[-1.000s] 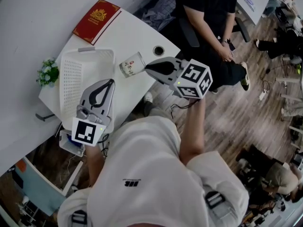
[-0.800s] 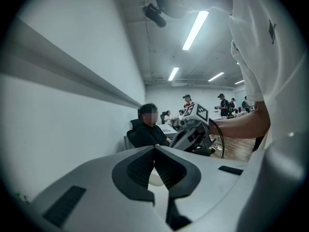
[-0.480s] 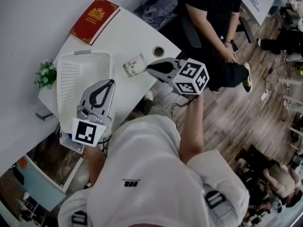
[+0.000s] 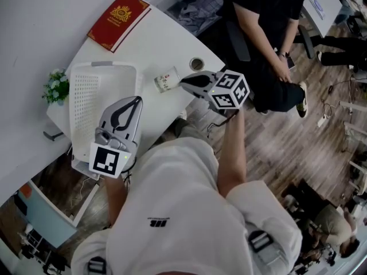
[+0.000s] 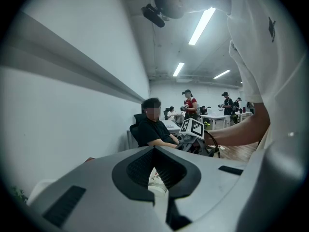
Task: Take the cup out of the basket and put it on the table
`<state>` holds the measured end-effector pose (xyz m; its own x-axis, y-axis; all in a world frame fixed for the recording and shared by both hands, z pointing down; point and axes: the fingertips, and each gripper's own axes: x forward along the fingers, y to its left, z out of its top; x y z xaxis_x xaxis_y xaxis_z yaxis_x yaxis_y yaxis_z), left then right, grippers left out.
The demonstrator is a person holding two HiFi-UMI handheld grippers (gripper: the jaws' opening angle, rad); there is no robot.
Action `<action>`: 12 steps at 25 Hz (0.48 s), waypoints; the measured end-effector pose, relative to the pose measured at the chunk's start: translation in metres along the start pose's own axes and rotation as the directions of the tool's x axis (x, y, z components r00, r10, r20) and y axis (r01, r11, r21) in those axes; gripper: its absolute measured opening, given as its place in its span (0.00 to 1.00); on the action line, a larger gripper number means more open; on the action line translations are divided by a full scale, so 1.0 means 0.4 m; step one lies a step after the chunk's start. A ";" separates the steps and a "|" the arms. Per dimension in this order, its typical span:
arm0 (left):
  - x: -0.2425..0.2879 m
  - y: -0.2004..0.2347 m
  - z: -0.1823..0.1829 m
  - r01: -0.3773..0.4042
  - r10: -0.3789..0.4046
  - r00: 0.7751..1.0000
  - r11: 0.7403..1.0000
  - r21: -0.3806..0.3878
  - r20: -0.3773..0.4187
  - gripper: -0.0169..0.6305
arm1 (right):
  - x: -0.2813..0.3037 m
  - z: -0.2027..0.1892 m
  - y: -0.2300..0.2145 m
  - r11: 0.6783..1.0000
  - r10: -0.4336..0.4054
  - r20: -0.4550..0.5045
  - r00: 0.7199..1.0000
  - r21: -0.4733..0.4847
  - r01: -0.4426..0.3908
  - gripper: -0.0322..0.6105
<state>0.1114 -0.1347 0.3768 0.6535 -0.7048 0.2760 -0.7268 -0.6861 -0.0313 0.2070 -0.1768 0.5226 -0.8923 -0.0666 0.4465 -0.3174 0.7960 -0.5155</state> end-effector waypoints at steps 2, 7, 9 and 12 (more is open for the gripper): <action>0.004 0.006 -0.008 -0.002 0.002 1.000 1.000 -0.007 -0.006 0.04 | 0.013 -0.010 -0.016 1.000 0.007 -0.004 1.000 0.012 -0.007 0.08; 0.011 0.010 -0.020 -0.009 0.008 1.000 1.000 -0.024 -0.017 0.04 | 0.038 -0.040 -0.049 0.999 0.019 -0.018 1.000 0.041 -0.018 0.08; 0.014 0.010 -0.025 -0.009 0.009 1.000 1.000 -0.025 -0.023 0.04 | 0.046 -0.054 -0.064 0.998 0.020 -0.022 1.000 0.055 -0.019 0.08; 0.018 0.011 -0.025 -0.012 0.011 1.000 1.000 -0.024 -0.023 0.04 | 0.060 -0.079 -0.088 0.997 0.021 -0.032 0.999 0.076 -0.019 0.08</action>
<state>0.1108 -0.1410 0.3884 0.6401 -0.7083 0.2977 -0.7396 -0.6730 -0.0112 0.2069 -0.1876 0.5746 -0.8881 -0.0302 0.4586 -0.3238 0.7491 -0.5779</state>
